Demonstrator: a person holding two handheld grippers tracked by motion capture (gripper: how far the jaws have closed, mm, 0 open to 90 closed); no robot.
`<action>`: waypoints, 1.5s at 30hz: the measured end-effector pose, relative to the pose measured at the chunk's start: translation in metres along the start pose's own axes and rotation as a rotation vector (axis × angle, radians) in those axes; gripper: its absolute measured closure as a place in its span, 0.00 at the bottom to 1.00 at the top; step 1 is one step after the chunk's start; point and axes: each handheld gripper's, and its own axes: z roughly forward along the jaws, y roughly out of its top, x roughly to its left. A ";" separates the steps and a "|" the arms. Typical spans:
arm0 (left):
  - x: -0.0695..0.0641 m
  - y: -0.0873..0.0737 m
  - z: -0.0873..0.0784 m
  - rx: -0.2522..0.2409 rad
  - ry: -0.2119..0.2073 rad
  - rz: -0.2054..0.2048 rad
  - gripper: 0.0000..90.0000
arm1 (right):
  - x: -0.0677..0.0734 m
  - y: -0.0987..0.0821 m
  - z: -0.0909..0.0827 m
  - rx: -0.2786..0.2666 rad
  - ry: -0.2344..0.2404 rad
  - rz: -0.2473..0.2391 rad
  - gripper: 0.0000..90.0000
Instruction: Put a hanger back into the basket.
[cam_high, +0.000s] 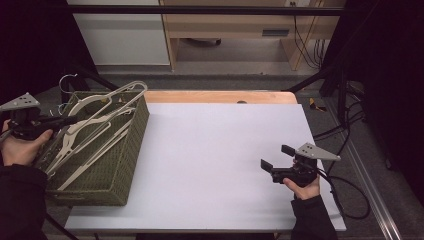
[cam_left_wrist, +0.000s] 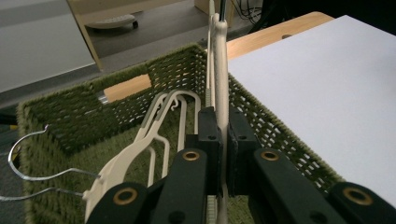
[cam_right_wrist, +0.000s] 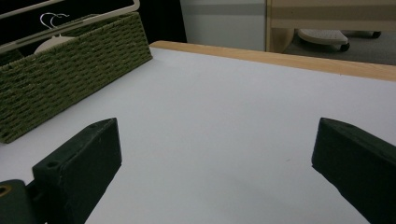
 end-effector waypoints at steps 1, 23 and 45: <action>0.002 -0.002 0.000 0.000 0.005 -0.006 0.96 | 0.000 0.000 0.000 0.002 0.001 0.002 0.02; 0.005 -0.044 0.028 0.145 0.008 -0.131 0.96 | 0.000 0.000 -0.001 -0.003 -0.006 0.004 0.02; 0.019 -0.069 0.035 0.291 0.272 -0.290 0.78 | 0.001 0.000 0.001 0.000 -0.007 -0.001 0.02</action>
